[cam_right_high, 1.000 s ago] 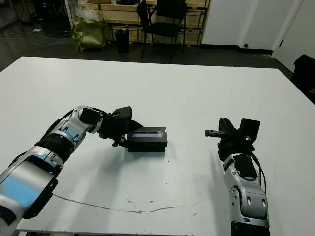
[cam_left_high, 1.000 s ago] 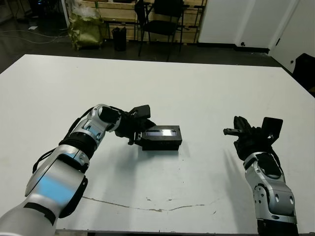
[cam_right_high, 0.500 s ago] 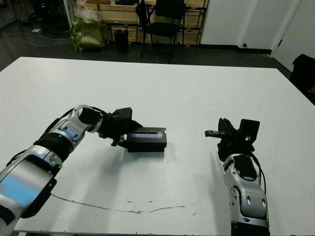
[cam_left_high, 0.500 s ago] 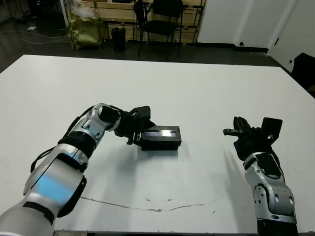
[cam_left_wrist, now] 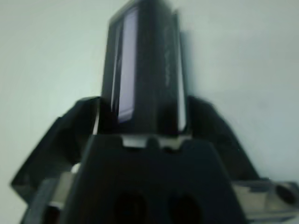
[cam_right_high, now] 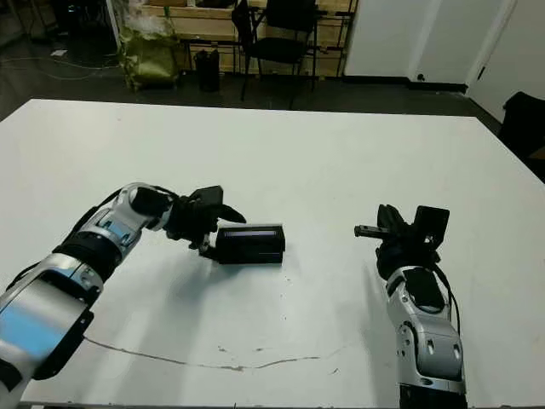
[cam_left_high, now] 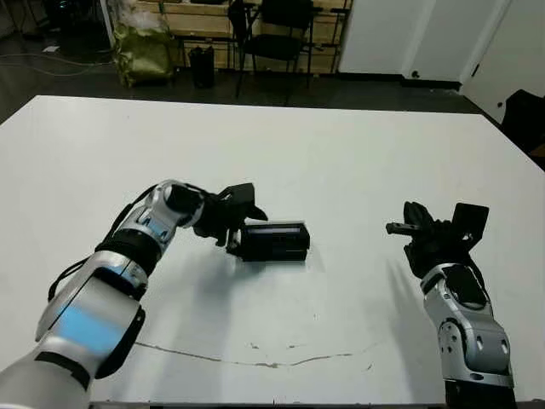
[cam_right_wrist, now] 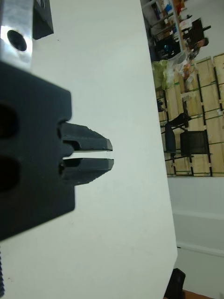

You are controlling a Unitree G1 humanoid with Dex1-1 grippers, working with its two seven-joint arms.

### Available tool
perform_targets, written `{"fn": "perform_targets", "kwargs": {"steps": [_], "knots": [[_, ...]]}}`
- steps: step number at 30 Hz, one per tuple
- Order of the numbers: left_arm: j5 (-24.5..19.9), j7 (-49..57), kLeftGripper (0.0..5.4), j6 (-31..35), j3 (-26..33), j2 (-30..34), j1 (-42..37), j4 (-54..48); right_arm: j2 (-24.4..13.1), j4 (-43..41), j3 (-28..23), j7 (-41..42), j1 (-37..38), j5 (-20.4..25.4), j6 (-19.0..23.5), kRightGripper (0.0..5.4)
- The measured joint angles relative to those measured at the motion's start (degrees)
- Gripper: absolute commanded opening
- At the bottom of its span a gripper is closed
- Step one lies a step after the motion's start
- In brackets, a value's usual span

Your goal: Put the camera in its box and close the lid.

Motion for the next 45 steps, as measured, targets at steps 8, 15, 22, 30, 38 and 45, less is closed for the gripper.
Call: {"fn": "perform_targets", "kwargs": {"steps": [8, 15, 22, 30, 38, 45], "knots": [[0.06, 0.73, 5.39, 0.01, 0.71, 0.33, 0.22, -0.27, 0.03, 0.01, -0.03, -0.18, 0.01, 0.44, 0.03, 0.0], [0.06, 0.37, 5.39, -0.01, 0.74, 0.37, 0.24, -0.3, 0.05, 0.9, -0.1, -0.12, -0.02, 0.58, -0.03, 0.0], [-0.64, -1.91, 5.39, 2.61, 1.86, 0.31, -0.21, 0.52, 0.03, 1.0, -0.07, -0.19, -0.03, 0.49, -0.58, 0.0], [-4.43, -9.01, 5.39, 13.86, 7.25, -0.92, -2.52, 8.1, -0.06, 0.81, 0.18, -0.13, -0.03, -0.07, -0.47, 0.0], [-4.74, -14.82, 5.39, 18.8, 10.13, -0.9, -4.72, 11.03, -0.23, 0.92, 0.25, -0.03, -0.02, -0.56, -0.33, 0.0], [-4.53, -18.01, 5.39, 18.42, 11.21, -0.82, -4.72, 10.96, 0.01, 0.66, 0.15, 0.0, -0.03, 0.48, 0.14, 0.0]]}}
